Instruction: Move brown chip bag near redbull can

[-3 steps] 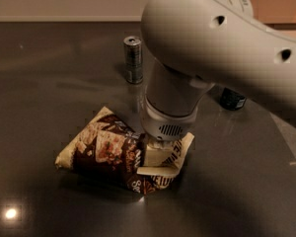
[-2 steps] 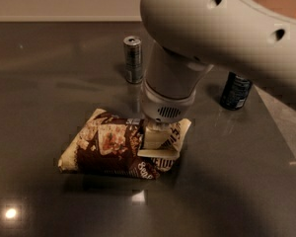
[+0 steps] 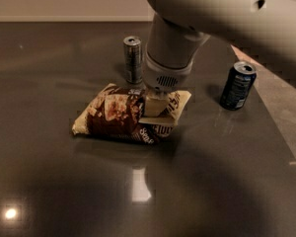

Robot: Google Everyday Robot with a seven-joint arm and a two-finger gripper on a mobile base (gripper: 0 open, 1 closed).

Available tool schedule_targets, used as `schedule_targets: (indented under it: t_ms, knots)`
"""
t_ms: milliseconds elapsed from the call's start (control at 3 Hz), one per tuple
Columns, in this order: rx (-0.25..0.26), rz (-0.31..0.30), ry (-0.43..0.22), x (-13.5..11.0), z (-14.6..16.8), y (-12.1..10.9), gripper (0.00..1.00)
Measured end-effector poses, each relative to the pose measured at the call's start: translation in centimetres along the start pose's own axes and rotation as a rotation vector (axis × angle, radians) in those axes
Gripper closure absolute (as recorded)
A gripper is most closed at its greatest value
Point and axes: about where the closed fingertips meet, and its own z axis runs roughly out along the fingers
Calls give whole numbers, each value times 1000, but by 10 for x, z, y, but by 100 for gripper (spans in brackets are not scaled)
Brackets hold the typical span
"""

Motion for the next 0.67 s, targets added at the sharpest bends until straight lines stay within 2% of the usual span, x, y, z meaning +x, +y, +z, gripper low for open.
schedule_targets:
  t_ms: [333, 667]
  knots:
    - [30, 19, 12, 9, 0, -32, 100]
    - [49, 31, 13, 16, 4, -58, 81]
